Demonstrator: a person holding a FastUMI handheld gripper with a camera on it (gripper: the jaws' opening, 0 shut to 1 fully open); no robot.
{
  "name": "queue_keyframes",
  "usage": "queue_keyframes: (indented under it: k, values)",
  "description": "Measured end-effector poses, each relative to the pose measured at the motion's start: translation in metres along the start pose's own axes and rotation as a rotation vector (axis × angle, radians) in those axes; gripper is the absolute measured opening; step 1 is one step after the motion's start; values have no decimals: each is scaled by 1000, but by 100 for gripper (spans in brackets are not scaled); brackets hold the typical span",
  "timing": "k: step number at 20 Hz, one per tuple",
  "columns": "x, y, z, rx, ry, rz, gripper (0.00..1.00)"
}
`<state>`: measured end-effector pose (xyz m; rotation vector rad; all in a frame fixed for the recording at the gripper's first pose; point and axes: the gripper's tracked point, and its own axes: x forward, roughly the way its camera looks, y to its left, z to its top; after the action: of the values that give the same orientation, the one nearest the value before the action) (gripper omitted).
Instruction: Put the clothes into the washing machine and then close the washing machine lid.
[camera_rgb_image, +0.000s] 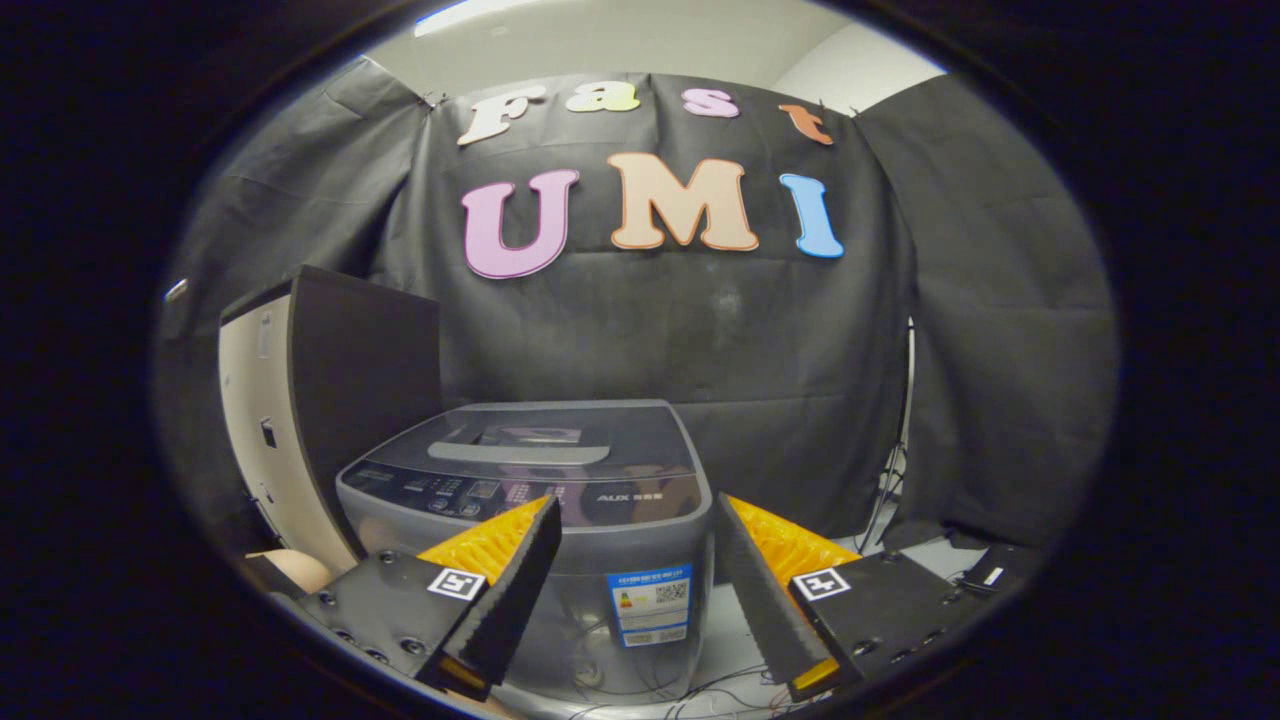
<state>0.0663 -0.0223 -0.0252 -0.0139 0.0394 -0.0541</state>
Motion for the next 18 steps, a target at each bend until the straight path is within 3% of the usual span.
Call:
queue_keyframes:
  k: [4, 18]
  values:
    - [-8, 4, -14, -6, 48, 17, 96]
    - [-44, 10, -7, -29, 35, 42, 96]
